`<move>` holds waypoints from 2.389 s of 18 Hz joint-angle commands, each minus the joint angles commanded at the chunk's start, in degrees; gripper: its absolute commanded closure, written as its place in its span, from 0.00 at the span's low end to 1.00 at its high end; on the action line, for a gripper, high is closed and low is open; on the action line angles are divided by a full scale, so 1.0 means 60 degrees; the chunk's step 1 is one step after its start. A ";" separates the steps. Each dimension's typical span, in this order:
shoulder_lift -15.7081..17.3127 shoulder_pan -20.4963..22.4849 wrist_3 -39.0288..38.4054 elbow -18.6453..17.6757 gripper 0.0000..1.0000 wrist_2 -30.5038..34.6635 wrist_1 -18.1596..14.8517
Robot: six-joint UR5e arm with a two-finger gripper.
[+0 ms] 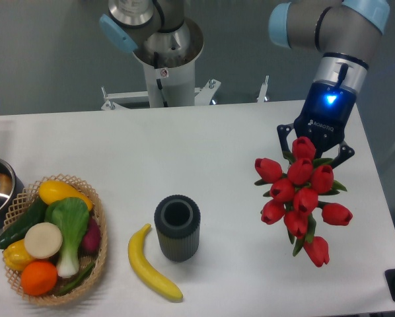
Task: Insert the flowers into the vase
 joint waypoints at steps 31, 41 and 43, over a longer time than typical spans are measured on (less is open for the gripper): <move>-0.0468 -0.1961 0.2152 -0.0878 0.76 -0.5024 0.0059; -0.0469 -0.2036 0.2168 -0.1362 0.76 -0.5259 0.0059; -0.0454 -0.2007 0.2168 -0.1449 0.76 -0.5259 0.0059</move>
